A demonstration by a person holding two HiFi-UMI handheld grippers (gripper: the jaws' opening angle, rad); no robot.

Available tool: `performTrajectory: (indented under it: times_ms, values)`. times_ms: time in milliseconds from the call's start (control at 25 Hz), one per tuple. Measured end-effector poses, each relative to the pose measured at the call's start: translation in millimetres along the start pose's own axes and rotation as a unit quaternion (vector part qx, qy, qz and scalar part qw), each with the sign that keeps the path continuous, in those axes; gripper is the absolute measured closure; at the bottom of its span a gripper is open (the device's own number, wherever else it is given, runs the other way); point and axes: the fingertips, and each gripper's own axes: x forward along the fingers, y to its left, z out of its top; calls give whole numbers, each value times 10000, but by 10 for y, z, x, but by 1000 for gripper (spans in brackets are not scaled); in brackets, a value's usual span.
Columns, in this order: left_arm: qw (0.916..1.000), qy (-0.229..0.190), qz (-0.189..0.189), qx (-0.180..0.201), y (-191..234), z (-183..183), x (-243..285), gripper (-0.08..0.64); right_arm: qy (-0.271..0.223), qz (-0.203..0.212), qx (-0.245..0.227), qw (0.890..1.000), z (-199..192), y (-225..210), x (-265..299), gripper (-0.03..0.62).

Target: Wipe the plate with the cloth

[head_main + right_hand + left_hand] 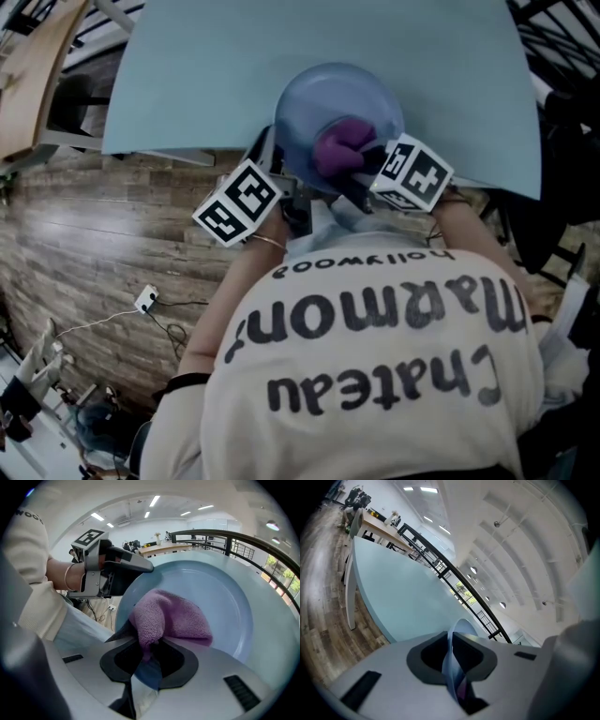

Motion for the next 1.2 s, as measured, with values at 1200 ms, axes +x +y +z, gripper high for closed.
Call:
performTrajectory:
  times_ms: [1200]
  values:
    - [9953,850,-24,472,181,-20,348,538,405,-1553,850,9834,-240,-1015,-300,488]
